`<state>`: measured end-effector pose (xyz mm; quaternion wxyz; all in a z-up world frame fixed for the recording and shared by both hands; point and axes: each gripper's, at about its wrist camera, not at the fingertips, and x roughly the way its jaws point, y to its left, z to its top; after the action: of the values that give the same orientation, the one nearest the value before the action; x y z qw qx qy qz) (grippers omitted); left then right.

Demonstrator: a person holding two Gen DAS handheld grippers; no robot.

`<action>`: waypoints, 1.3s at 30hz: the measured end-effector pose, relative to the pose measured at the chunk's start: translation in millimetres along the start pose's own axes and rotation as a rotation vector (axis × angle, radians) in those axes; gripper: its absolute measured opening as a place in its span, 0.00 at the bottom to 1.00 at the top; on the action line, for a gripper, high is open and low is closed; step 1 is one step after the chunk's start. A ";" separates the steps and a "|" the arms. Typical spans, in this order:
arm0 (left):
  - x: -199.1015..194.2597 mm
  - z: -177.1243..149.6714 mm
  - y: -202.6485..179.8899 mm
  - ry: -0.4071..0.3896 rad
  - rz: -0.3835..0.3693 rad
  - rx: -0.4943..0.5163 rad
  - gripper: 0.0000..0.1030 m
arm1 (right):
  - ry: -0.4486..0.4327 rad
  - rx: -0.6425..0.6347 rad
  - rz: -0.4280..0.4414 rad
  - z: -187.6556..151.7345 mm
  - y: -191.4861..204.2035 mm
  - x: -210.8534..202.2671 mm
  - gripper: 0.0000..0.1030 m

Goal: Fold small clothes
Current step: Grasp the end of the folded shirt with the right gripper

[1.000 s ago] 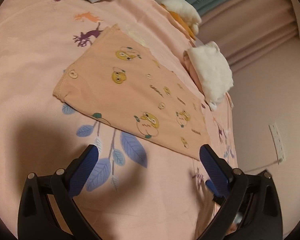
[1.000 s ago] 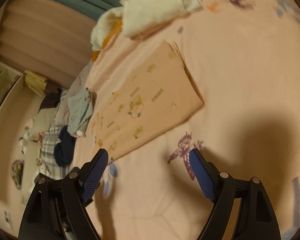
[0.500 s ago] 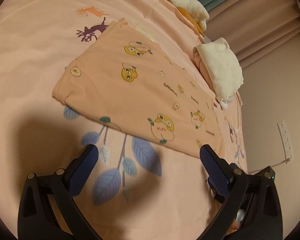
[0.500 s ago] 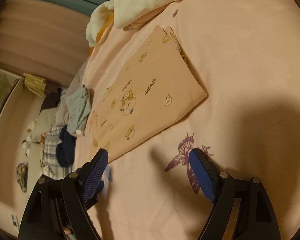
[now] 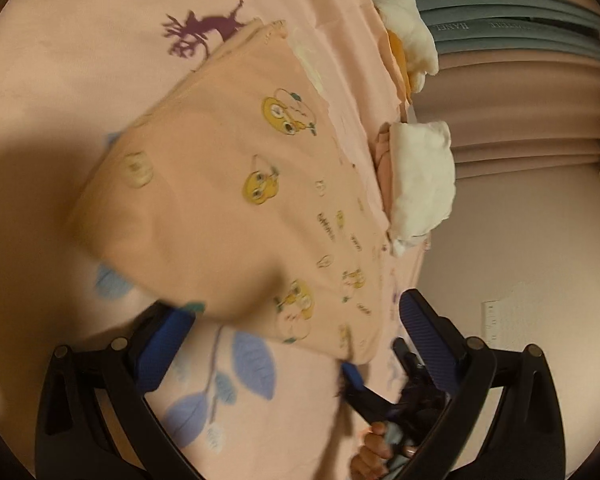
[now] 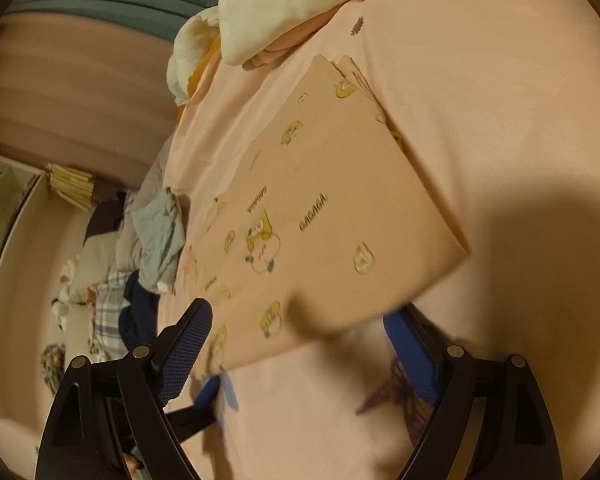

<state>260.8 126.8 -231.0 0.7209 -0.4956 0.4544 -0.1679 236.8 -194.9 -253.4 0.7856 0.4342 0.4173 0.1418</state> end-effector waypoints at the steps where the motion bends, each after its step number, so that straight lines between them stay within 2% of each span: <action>1: 4.0 3.0 -2.2 0.015 -0.015 -0.003 0.98 | 0.000 0.011 0.005 2.8 0.5 2.4 0.85; 8: 22.3 12.2 -12.2 -0.043 -0.070 0.002 0.98 | 0.017 0.120 0.084 26.9 -3.4 22.1 0.85; 10: 29.0 17.8 -15.4 -0.053 -0.041 0.007 0.94 | 0.016 0.147 0.098 34.6 -3.1 28.9 0.85; 12: 34.3 23.4 -16.1 -0.073 0.013 0.008 0.82 | 0.018 0.151 0.098 39.4 0.8 36.1 0.85; 14: 39.0 30.0 -12.8 -0.095 0.059 0.002 0.58 | 0.019 0.136 0.088 42.7 5.5 42.4 0.83; 15: 40.7 33.2 -10.0 -0.105 0.082 -0.006 0.50 | 0.017 0.117 0.067 43.7 9.1 46.5 0.80; 16: 41.8 35.9 -5.5 -0.117 0.114 -0.019 0.35 | 0.011 0.101 0.043 43.9 11.6 49.2 0.76; 17: 42.2 37.4 0.0 -0.124 0.118 -0.033 0.29 | 0.007 0.090 0.024 45.1 12.4 50.8 0.66; 18: 42.8 38.4 3.9 -0.128 0.104 -0.042 0.29 | -0.002 0.074 -0.003 45.5 13.3 52.2 0.52; 19: 44.4 39.2 5.1 -0.132 0.101 -0.036 0.26 | -0.014 0.064 -0.032 45.2 11.6 53.5 0.45; 21: 45.7 37.8 1.7 -0.138 0.132 0.015 0.23 | -0.028 0.069 -0.058 45.7 4.2 55.1 0.14; 23: 47.3 33.1 -5.4 -0.161 0.178 0.082 0.20 | -0.041 0.080 -0.051 45.5 -5.3 55.8 0.07; 25: 50.0 30.0 -9.9 -0.178 0.213 0.119 0.18 | -0.058 0.065 -0.046 43.4 -7.0 54.0 0.06; 29: 50.9 33.6 -7.3 -0.163 0.213 0.085 0.17 | -0.062 0.021 -0.099 43.8 1.3 53.4 0.07; 36: 42.6 22.9 -26.2 -0.165 0.285 0.162 0.11 | -0.044 0.032 -0.062 45.0 -0.5 49.4 0.07; 39: 29.6 13.9 -31.4 -0.178 0.290 0.200 0.10 | -0.029 0.033 -0.038 42.3 2.6 43.7 0.07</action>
<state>294.5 99.9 -216.9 0.8204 -0.3638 0.4367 -0.0623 296.9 -191.7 -262.9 0.7869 0.4413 0.4162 0.1133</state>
